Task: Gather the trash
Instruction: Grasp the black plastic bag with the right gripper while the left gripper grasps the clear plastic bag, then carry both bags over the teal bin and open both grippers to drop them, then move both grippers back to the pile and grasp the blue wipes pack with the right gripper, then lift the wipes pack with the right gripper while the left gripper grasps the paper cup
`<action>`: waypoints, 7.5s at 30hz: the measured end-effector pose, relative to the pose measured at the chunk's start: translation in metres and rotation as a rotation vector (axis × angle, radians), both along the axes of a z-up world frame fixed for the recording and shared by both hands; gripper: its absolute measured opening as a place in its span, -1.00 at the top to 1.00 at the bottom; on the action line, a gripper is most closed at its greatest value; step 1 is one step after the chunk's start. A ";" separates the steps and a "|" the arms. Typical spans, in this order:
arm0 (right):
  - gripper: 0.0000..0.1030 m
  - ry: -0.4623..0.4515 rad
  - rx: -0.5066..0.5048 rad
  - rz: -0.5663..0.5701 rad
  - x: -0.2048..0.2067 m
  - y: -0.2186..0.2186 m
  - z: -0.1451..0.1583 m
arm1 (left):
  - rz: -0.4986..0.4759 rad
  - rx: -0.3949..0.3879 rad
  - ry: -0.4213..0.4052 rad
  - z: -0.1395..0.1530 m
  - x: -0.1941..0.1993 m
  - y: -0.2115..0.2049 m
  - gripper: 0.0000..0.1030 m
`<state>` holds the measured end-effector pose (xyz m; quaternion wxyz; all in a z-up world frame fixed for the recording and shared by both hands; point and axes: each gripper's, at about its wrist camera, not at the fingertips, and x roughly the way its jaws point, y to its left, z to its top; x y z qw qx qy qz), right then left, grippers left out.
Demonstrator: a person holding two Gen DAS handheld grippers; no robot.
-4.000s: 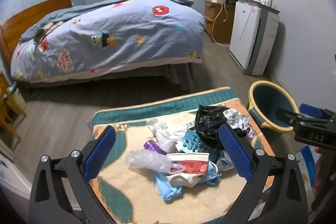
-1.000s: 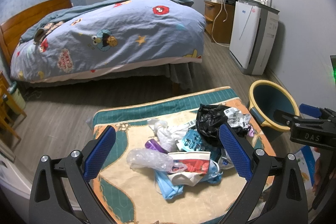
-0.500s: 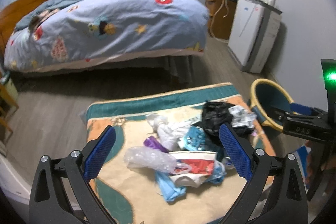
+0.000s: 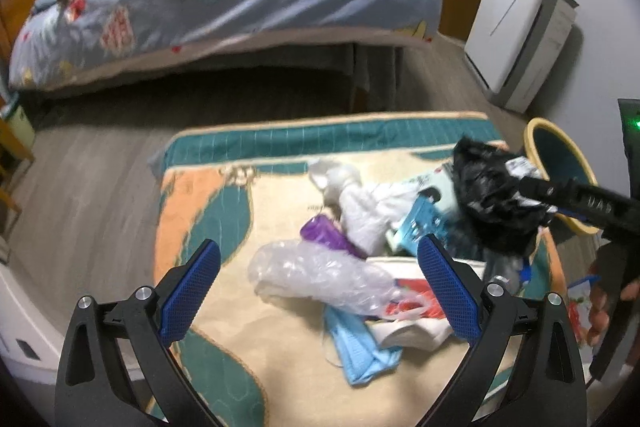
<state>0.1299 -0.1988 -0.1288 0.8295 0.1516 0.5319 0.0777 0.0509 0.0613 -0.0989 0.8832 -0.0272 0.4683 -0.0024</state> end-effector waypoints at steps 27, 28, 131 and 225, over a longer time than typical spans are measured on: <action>0.60 -0.094 0.052 -0.018 0.007 -0.032 0.062 | -0.082 0.099 -0.152 0.027 0.013 -0.037 0.24; 0.60 -0.105 0.054 -0.023 0.006 -0.036 0.069 | -0.096 0.090 -0.175 0.035 0.013 -0.042 0.24; -0.89 -0.164 -0.081 -0.162 0.008 -0.117 0.099 | -0.249 0.049 -0.253 0.103 -0.016 -0.081 -0.87; -0.21 0.222 0.171 0.018 0.010 -0.008 -0.045 | -0.201 0.112 0.164 -0.063 0.016 -0.040 0.05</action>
